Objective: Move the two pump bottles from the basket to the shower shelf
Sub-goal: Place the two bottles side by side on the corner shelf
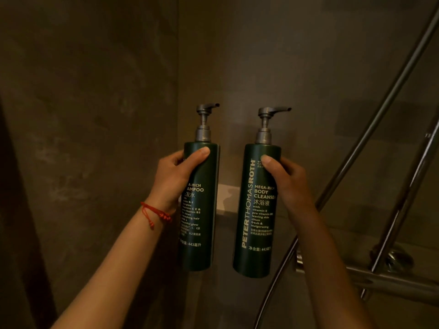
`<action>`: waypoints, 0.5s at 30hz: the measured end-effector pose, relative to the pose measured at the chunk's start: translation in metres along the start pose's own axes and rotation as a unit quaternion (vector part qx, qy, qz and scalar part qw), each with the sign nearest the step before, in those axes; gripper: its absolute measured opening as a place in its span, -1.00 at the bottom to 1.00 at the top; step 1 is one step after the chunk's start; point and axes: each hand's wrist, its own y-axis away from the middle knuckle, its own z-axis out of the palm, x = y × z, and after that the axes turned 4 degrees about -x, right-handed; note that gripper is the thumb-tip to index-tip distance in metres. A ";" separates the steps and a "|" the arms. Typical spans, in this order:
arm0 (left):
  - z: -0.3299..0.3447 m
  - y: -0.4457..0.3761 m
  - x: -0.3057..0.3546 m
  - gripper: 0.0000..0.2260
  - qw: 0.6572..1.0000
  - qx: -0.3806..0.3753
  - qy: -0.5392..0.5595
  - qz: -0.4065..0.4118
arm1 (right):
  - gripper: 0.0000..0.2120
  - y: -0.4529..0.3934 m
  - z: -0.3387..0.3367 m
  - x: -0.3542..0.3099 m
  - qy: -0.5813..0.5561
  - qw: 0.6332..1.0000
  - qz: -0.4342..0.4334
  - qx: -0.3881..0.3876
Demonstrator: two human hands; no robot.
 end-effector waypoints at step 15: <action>0.000 -0.081 0.008 -0.59 0.998 0.038 0.042 0.040 | -0.93 -0.090 -0.007 0.001 0.012 0.998 -0.066 0.022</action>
